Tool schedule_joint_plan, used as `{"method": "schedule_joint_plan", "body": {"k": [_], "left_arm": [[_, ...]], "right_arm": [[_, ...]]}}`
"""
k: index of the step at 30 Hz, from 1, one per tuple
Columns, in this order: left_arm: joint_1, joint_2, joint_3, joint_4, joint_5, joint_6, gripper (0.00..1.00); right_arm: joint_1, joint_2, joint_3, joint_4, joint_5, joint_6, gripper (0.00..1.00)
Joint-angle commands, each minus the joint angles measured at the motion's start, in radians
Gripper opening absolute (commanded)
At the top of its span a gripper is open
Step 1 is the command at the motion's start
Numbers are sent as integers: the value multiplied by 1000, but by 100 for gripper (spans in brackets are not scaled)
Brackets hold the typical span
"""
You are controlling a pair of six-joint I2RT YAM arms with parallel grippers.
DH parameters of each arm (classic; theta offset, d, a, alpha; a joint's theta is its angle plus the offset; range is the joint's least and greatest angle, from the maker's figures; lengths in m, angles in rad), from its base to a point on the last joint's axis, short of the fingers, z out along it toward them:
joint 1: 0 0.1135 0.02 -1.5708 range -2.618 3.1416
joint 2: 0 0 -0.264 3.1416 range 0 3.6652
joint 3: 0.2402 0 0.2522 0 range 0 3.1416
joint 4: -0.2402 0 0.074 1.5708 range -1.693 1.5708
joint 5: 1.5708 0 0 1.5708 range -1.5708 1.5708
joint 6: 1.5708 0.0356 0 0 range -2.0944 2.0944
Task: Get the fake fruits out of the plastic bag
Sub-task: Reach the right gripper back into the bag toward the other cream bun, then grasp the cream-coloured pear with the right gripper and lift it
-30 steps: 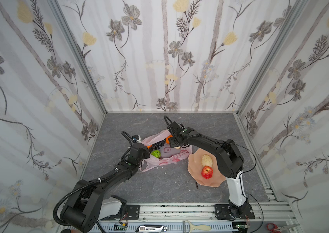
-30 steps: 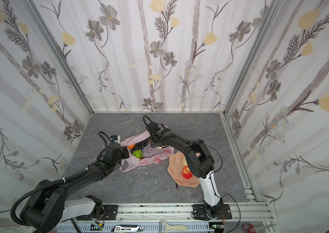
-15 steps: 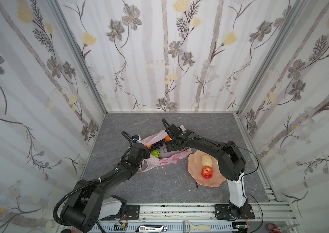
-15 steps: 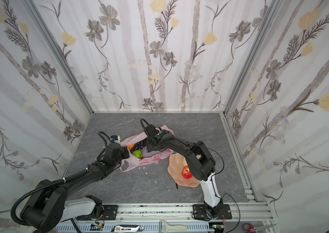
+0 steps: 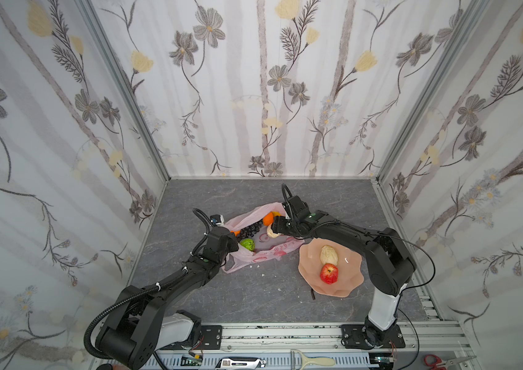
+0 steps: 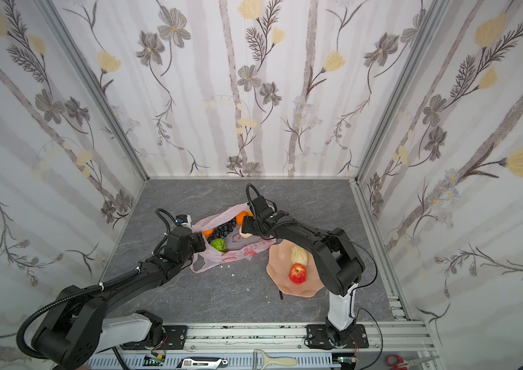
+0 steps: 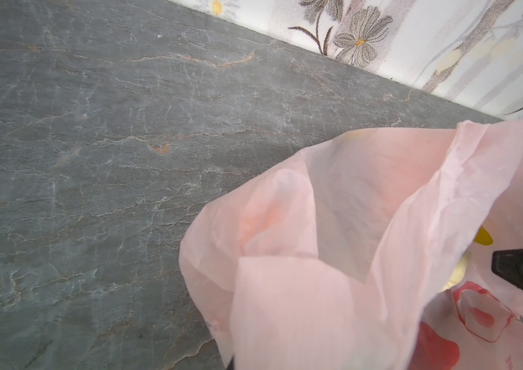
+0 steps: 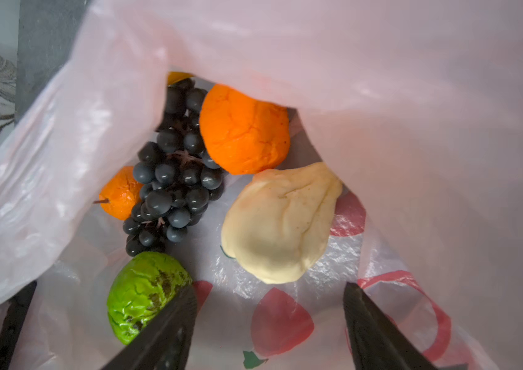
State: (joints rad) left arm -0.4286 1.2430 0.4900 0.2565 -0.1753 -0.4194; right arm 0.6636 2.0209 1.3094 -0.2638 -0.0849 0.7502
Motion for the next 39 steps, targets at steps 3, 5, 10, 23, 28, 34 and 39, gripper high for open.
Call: {"method": "schedule_joint_plan", "body": {"k": [3,5,10,23,28,34,39], "left_arm": [[-2,-5,4,24,2,-2,9],[-3,-7,4,24,2,-2,9],[-5,-8,2,24,0,-2,9],[-6,-7,4,26,-1,-2,10],[-10,-6,4,26,-1,-2,9],[-10,-4,4,26,-2,-1,10],[-10,-2,4,26,-6,0,10]], "right_arm": [[-27,-2,-30,205,-108,143,73],[-38,7,-51,246,-135,176,73],[-60,29,-89,302,-154,232,74],[-75,109,-106,376,-178,303,81],[-78,147,-95,393,-195,317,82],[-76,174,-100,451,-216,335,77],[-76,176,-104,480,-242,337,70]]}}
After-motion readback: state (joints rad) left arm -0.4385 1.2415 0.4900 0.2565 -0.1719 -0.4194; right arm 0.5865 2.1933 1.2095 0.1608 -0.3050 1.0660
